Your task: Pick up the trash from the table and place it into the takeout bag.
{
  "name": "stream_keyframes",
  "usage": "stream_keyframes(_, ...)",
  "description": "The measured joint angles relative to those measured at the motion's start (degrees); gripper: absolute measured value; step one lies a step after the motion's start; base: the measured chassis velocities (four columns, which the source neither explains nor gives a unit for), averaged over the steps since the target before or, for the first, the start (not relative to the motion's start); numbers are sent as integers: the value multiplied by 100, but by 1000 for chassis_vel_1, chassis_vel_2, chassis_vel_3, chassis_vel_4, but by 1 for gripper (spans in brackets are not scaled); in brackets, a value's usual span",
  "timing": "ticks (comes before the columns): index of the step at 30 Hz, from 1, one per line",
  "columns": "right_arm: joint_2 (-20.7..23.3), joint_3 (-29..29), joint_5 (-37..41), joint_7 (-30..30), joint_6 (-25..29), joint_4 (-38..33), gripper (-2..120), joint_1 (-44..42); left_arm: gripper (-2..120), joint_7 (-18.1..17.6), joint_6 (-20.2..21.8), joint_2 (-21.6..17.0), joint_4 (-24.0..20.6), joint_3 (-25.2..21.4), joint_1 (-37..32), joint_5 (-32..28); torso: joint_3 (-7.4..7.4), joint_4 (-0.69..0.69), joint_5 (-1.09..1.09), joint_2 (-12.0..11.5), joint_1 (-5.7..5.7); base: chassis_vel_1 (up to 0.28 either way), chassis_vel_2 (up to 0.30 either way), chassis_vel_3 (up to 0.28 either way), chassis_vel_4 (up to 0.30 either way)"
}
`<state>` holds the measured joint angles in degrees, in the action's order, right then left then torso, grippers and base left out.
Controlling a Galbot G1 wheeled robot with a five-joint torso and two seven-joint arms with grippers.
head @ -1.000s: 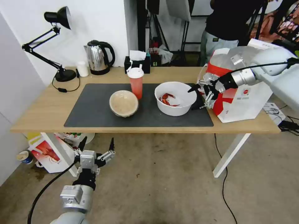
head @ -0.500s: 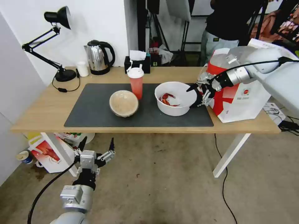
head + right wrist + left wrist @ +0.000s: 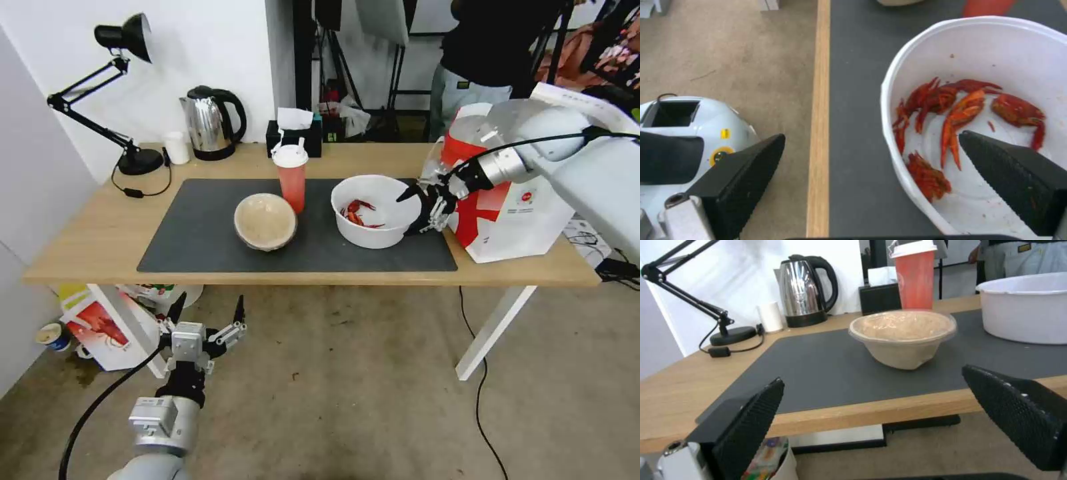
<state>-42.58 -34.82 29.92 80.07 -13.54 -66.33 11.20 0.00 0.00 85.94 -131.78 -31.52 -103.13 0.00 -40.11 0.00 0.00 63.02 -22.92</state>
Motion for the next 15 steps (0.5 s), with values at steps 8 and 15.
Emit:
stream_keyframes(8, -17, -33, -25, 100, 6, -37, 100, -13, 100, 0, 0, 0, 0, 0, 0, 0, 0, 1, -1, 0, 1, 0, 0, 0, 0)
stream_keyframes(15, -14, -101, -47, 132, 30, -76, 100, -20, 100, 0, 0, 0, 0, 1, 0, 0, 0, 0, -1, 0, 0, 0, 0, 0, 0)
